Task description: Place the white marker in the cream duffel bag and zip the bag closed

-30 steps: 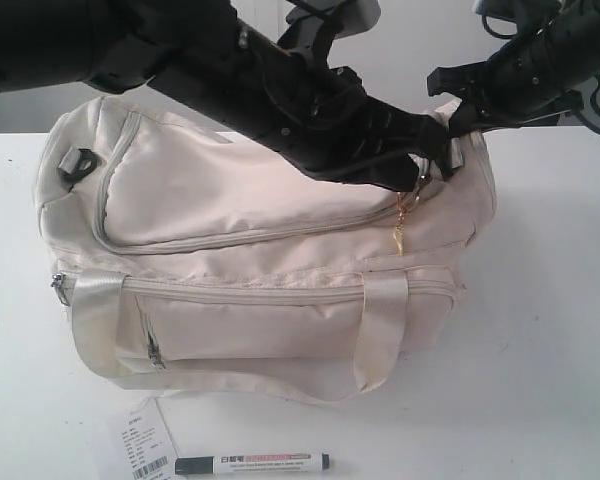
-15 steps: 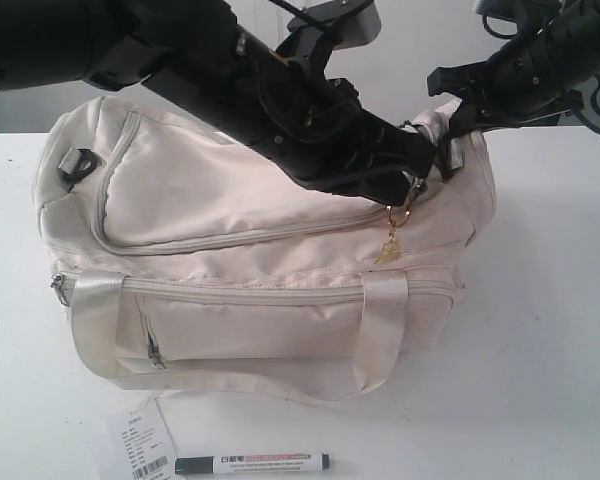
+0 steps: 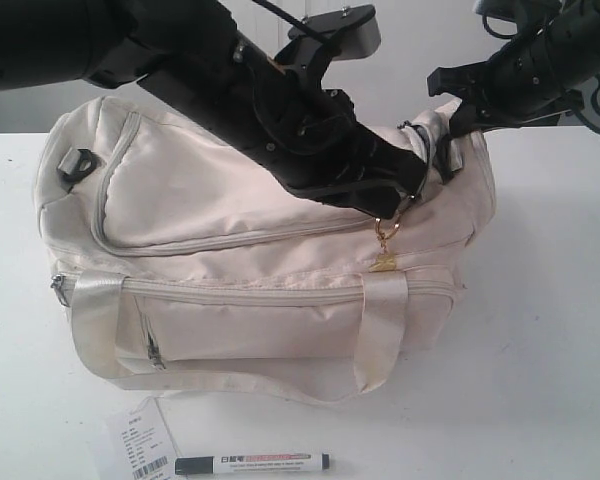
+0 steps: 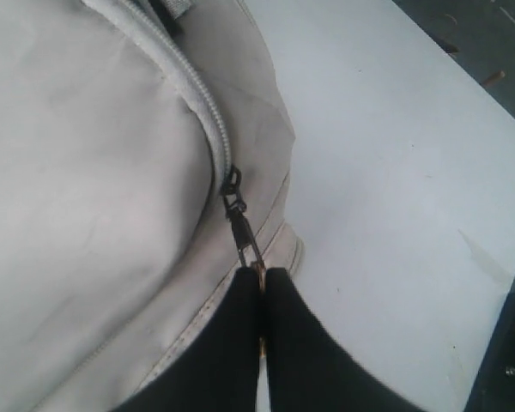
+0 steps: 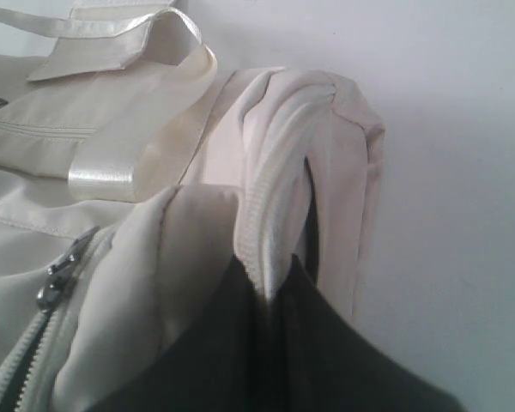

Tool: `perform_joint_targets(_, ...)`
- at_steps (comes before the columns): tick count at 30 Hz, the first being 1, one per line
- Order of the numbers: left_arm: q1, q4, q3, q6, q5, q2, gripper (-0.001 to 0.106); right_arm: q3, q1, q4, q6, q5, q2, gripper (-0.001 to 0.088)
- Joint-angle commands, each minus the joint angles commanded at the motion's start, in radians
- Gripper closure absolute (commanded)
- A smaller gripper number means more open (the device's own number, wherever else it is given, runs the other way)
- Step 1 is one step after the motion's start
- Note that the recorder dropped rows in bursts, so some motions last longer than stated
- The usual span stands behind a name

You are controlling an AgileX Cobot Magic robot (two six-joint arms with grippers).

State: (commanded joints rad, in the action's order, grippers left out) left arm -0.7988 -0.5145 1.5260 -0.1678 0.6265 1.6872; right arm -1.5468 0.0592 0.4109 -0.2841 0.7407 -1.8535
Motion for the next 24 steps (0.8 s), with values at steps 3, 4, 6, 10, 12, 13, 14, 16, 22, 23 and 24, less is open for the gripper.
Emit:
perform_joint_targets(3,0.0,0.005,0.0,0.0,0.008,0.0,0.105,0.0,0.0,0.0,0.0,0.0,0.0,0.0868)
perform_joint_targets(4,0.0,0.011,0.0,0.0,0.015,0.0,0.105,0.0,0.0,0.0,0.0,0.0,0.0,0.0868)
perform_joint_targets(6,0.0,0.019,0.0,0.0,0.028,0.0,0.105,0.0,0.0,0.0,0.0,0.002,0.0,0.0868)
perform_joint_targets(10,0.0,0.023,0.0,0.0,0.038,0.0,0.105,0.0,0.0,0.0,0.0,0.002,0.0,0.0868)
perform_joint_targets(12,0.0,0.023,0.0,0.0,0.042,0.0,0.105,0.0,0.0,0.0,0.0,0.002,0.0,0.0868)
perform_joint_targets(13,0.0,0.027,0.0,0.0,0.048,0.0,0.105,0.0,0.0,0.0,0.0,0.004,0.0,0.0868)
perform_joint_targets(14,0.0,0.03,0.0,0.0,0.054,0.0,0.105,0.0,0.0,0.0,0.0,0.004,0.0,0.0868)
perform_joint_targets(16,0.0,0.034,0.0,0.0,0.063,0.0,0.105,0.0,0.0,0.0,0.0,0.004,0.0,0.0868)
perform_joint_targets(22,0.0,0.073,0.0,0.015,0.084,0.0,0.105,0.0,0.0,0.0,0.0,0.008,0.0,0.0868)
perform_joint_targets(23,0.0,0.079,0.0,0.02,0.084,0.0,0.105,0.0,0.0,0.0,0.0,0.008,0.0,0.0868)
perform_joint_targets(24,0.0,0.081,0.0,0.02,0.084,0.0,0.105,0.0,0.0,0.0,0.0,0.01,0.0,0.0868)
